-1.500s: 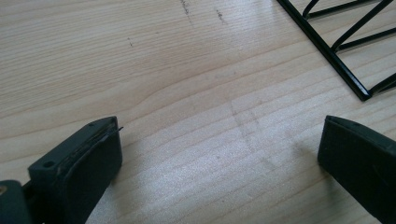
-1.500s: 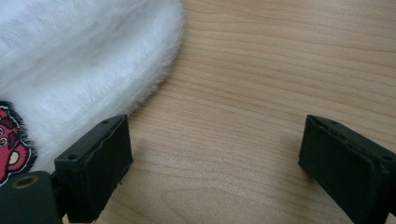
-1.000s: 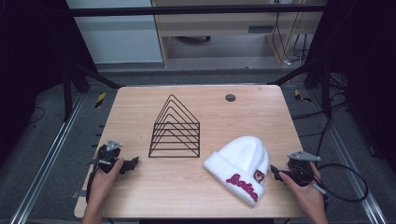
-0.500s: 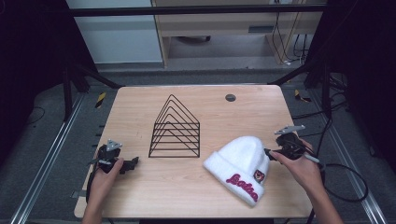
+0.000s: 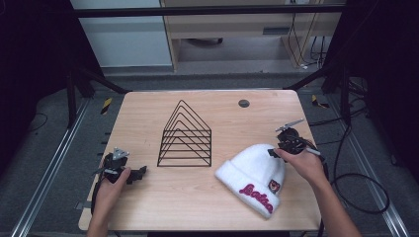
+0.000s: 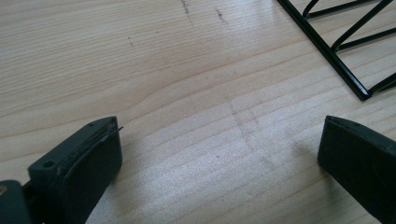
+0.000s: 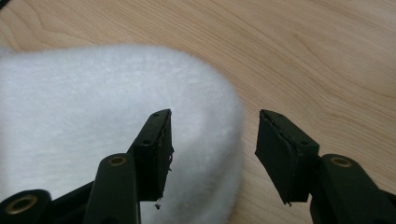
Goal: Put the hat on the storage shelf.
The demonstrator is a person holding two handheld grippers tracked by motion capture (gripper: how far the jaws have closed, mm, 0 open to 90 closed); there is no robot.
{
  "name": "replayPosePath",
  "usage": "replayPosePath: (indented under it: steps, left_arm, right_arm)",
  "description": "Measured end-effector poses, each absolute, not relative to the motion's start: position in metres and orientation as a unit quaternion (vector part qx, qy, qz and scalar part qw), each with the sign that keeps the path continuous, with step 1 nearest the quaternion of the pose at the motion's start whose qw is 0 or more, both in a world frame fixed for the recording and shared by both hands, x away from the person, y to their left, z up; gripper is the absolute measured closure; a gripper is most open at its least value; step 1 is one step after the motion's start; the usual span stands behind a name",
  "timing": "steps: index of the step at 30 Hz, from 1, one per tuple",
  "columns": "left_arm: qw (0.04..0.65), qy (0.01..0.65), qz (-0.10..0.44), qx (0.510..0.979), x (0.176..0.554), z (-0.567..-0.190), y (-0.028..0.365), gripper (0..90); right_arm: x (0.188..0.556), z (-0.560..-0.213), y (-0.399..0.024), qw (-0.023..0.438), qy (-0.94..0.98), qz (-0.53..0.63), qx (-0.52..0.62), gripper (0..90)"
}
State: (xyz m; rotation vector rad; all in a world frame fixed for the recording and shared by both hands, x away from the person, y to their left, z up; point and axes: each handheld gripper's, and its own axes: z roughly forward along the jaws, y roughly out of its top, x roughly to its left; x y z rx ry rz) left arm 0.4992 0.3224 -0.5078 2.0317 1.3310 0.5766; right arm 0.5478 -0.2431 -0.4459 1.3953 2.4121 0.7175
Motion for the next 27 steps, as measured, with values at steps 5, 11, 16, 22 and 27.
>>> replayPosePath:
  steps: [5,11,16,22,27]
  left_arm:
    - [0.317,0.506,0.219,0.772,0.499,-0.508,0.322,0.0]
    - [0.317,0.506,0.219,0.772,0.499,-0.508,0.322,0.0]
    - [0.317,0.506,0.219,0.772,0.499,-0.508,0.322,0.0]
    - [0.317,0.506,0.219,0.772,0.499,-0.508,0.322,0.0]
    - [0.317,0.505,0.219,0.772,0.499,-0.508,0.322,0.0]
  right_arm:
    - [0.555,-0.454,-0.241,0.128,0.833,0.238,0.483,46.4]
    - [0.561,-0.463,-0.239,0.115,0.834,0.228,0.488,46.9]
    - [0.562,-0.466,-0.238,0.110,0.836,0.224,0.489,49.2]
    - [0.563,-0.468,-0.236,0.103,0.838,0.220,0.489,51.9]
    - [0.563,-0.470,-0.235,0.100,0.839,0.216,0.489,54.9]
